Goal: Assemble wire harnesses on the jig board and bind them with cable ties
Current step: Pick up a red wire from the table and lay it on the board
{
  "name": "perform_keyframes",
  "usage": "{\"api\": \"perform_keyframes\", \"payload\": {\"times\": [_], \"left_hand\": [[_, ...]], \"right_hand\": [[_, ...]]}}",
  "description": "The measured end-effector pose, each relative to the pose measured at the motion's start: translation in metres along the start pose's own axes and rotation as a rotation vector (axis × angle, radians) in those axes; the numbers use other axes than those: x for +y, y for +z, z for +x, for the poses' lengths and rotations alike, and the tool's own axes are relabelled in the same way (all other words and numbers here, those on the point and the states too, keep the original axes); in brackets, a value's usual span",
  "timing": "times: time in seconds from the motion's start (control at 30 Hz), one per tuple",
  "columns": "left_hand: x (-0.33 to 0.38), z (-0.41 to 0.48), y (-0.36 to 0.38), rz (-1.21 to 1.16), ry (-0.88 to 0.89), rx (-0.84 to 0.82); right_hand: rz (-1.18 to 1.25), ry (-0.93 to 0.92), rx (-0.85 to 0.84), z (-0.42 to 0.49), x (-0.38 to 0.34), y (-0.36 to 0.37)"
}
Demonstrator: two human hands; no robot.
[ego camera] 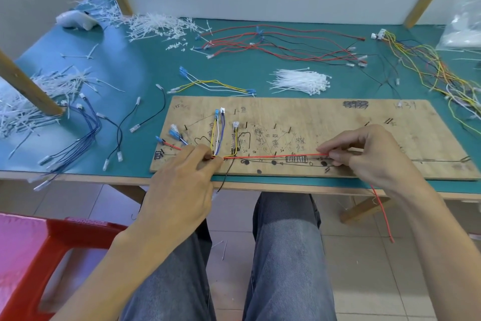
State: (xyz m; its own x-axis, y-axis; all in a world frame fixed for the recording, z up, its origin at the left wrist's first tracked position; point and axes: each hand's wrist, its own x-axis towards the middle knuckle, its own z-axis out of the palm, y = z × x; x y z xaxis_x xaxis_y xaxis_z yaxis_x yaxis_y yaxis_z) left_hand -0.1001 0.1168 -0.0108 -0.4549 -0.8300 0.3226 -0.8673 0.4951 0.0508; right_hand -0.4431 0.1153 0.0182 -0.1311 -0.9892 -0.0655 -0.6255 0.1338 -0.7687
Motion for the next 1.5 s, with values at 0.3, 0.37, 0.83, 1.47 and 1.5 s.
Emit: {"api": "perform_keyframes", "payload": {"times": [0.3,0.37,0.83,1.47,1.5], "left_hand": [[0.006,-0.002,0.003,0.104,0.005,-0.109],[0.008,-0.001,0.003,0.110,-0.006,-0.117],[0.040,0.011,-0.010,0.080,0.131,-0.215],[0.027,0.050,-0.025,-0.100,0.064,-0.130],[0.023,0.056,-0.025,-0.152,0.049,-0.105]], "right_hand": [[-0.197,-0.135,0.168,-0.015,0.001,0.016],[-0.272,-0.163,0.177,-0.020,0.002,0.021],[-0.715,-0.119,0.096,-0.045,-0.011,0.037],[-0.466,-0.189,0.194,0.021,-0.048,0.032],[-0.409,-0.198,0.205,0.030,-0.047,0.033]]}}
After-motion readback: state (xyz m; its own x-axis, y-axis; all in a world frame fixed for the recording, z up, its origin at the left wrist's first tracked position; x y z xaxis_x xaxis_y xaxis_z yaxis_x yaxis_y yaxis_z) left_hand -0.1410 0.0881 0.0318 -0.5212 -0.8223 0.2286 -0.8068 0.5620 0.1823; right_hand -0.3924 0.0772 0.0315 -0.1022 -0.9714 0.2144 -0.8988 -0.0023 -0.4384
